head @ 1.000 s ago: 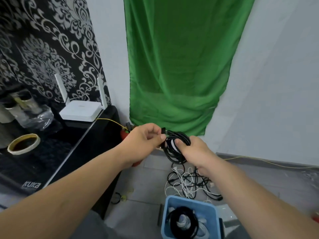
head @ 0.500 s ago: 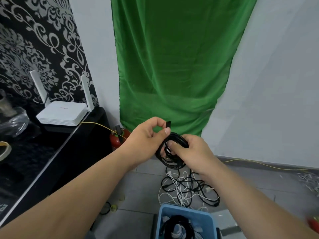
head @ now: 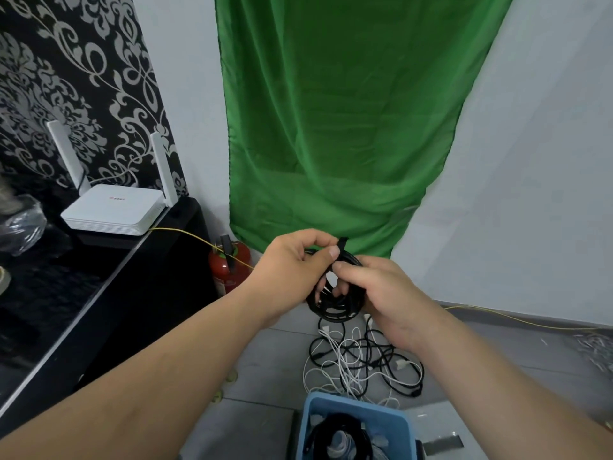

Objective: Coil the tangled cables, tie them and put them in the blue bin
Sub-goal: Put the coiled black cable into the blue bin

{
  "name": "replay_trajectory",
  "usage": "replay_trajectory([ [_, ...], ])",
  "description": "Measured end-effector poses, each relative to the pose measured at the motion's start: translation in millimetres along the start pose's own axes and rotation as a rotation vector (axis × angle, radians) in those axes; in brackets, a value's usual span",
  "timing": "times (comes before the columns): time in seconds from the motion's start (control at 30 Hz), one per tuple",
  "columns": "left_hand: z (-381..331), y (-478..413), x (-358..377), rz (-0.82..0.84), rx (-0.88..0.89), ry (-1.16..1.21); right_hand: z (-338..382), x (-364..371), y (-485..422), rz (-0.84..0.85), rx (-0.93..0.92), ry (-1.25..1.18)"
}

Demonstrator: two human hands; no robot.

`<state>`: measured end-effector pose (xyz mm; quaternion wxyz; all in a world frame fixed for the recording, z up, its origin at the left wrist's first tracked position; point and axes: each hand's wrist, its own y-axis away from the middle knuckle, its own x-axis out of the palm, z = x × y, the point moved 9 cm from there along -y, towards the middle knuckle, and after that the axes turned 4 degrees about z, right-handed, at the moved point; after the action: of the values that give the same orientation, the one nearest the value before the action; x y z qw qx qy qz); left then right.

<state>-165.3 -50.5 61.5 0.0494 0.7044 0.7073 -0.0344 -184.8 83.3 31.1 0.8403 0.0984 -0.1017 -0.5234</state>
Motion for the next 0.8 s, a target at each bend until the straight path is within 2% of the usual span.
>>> replay_trajectory([
  [0.17, -1.4, 2.3, 9.0, 0.043, -0.013, 0.087, 4.9, 8.0, 3.3, 0.066, -0.032, -0.085],
  [0.33, -11.2, 6.6, 15.4, 0.119, 0.071, -0.004, 6.6, -1.2, 3.9, -0.04, -0.038, 0.001],
  [0.47, -11.7, 9.5, 21.9, 0.168, 0.053, -0.068, 4.9, -7.1, 6.2, -0.138, -0.006, 0.016],
  [0.6, -12.0, 8.7, 22.4, 0.245, 0.117, -0.281, 8.4, -11.7, 7.4, -0.161, -0.001, 0.102],
  [0.67, -7.2, 5.4, 13.9, 0.211, 0.11, -0.422, 13.3, -12.0, 9.5, -0.159, -0.026, 0.196],
  [0.73, -6.1, 5.2, 9.6, 0.189, 0.109, -0.461, 18.0, -6.5, 10.6, -0.125, -0.065, 0.273],
  [0.8, -15.0, 6.7, 5.9, 0.118, 0.181, -0.593, 19.1, -0.5, 11.0, -0.09, -0.081, 0.303],
])
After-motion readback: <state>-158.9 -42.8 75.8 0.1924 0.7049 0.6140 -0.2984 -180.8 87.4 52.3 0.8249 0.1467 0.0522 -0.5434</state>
